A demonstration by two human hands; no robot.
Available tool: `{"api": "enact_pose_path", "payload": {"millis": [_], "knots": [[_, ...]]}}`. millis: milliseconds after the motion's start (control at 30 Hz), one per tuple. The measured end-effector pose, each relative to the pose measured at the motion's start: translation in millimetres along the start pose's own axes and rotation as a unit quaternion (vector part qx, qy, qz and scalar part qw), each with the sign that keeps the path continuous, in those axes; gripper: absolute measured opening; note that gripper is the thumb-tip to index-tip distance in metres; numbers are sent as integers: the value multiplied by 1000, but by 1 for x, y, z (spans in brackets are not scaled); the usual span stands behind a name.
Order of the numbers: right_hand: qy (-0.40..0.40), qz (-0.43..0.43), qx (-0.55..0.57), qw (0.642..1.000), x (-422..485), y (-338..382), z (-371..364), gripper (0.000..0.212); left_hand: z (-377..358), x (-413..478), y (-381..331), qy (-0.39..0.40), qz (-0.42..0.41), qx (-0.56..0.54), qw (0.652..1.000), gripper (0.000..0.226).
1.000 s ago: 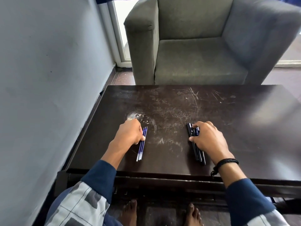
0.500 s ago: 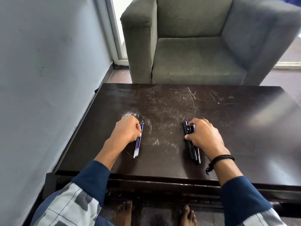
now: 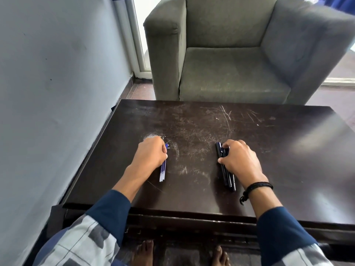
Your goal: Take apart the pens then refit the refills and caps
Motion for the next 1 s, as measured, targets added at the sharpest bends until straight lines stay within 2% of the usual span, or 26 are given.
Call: {"api": "enact_pose_path", "payload": {"millis": [200,400,533,767,900,1000], "knots": [[10,-14,-6,1000,2,-2,4,41,2,8,0,-21,-8,14,1000,8],[35,-26,-23,999,4,-2,4,56,0,10,0,-20,-12,16,1000,11],[32,-16,-25,999,4,0,3,59,0,10,2,-17,-8,13,1000,11],[-12,-18,-14,1000,6,-2,13,43,3,7,0,-6,-19,11,1000,11],[-18,-31,-10,999,6,1,17,16,4,6,0,-4,-21,16,1000,12],[4,-33,-49,998,4,1,16,7,3,7,0,-6,-25,11,1000,12]]}}
Point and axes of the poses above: each hand's wrist, its own x-axis towards the middle knuckle, its own z-axis out of the back of the hand, y = z × x, the point moved 2 cm from there along x, towards the middle knuckle, and after that the axes turned 13 degrees about -y, right-handed, at the moved point
